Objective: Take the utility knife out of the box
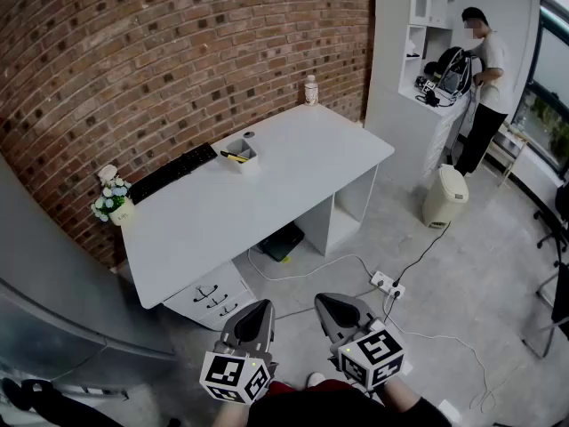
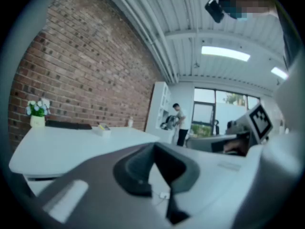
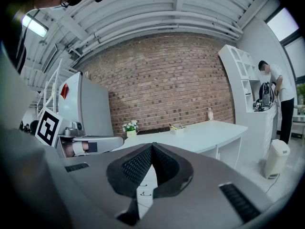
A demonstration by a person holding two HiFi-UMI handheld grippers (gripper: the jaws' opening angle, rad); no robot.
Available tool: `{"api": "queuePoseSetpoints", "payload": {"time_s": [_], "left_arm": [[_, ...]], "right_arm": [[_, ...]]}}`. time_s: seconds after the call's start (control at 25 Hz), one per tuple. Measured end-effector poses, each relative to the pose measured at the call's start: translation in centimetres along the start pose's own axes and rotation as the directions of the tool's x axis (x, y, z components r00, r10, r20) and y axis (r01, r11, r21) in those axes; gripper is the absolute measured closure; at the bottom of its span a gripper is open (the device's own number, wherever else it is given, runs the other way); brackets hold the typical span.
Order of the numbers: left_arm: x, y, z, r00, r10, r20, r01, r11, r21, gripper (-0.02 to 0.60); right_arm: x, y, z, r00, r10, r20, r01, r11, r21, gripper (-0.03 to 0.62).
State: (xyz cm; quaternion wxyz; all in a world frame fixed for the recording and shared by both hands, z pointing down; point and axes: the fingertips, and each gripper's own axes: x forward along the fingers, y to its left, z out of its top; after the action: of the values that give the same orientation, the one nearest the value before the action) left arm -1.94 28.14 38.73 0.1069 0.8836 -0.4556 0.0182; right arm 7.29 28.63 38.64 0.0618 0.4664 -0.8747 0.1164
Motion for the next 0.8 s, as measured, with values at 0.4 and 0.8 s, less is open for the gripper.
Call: {"api": "queuePoseSetpoints", "payload": {"time_s": [0.4,0.8], "left_arm": [[1.1,-1.0,0.0,1.0,0.013,-0.003,-0.013,1.0,0.013,0.58],[1.7,-2.3,0.2,0.999,0.049,-0.007,-0.049,0.998,0.048,0.58]], "right_arm": [[-1.1,-2.1,-0.7,1.0,-0.027,-0.008,0.028,0.999,0.022,0.586],[-2.3,-3.0,-1.4,0.999,-0.015,-0.033,0.017,0.998,0.059,0.586]]}}
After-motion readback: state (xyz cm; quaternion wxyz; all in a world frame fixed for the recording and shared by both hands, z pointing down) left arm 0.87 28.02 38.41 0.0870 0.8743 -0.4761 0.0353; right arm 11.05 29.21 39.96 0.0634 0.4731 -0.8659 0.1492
